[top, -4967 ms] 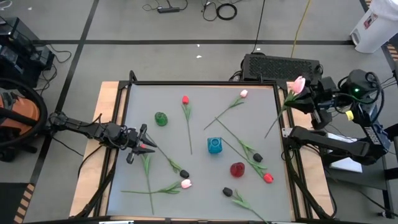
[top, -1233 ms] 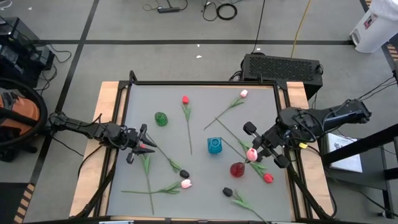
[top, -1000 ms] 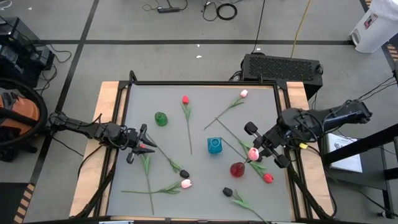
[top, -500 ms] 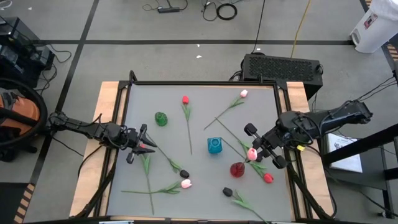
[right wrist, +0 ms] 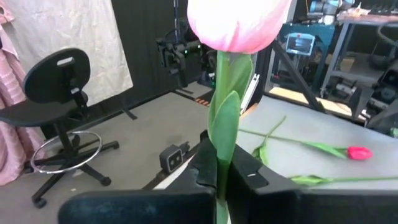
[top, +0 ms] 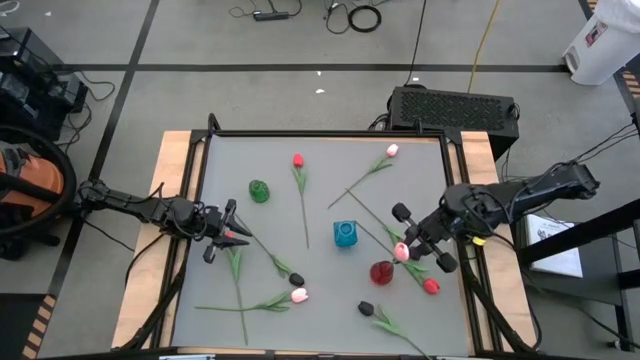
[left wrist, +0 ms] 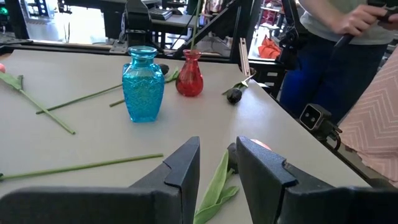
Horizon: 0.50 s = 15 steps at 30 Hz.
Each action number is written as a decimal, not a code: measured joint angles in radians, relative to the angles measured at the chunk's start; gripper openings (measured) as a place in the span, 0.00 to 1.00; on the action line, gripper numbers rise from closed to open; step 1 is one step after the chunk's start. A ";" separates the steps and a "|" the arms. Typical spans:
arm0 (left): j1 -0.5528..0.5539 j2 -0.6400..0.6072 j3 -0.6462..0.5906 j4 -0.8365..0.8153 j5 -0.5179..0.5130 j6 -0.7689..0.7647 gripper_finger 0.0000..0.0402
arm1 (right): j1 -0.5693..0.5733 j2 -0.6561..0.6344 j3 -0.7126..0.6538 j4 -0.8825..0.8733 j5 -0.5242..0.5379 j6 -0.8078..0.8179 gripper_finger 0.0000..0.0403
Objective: Sort flowers into vase by color
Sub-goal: Put the middle pink tulip into the red vase
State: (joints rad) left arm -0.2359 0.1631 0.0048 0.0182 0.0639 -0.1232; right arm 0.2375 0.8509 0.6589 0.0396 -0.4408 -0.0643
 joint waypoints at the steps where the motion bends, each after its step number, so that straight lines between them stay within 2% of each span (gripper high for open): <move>1: 0.000 0.000 0.000 0.000 0.000 0.000 0.28 | 0.000 0.000 -0.005 0.001 0.000 0.000 0.00; 9: 0.000 0.000 0.000 0.000 0.000 0.000 0.28 | 0.000 0.000 -0.012 -0.036 0.000 -0.010 0.01; 15: 0.000 0.000 0.000 0.000 0.000 0.000 0.28 | 0.000 0.000 -0.012 -0.054 0.000 -0.003 0.07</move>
State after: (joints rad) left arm -0.2359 0.1631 0.0051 0.0181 0.0639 -0.1234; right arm 0.2375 0.8513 0.6464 -0.0144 -0.4412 -0.0676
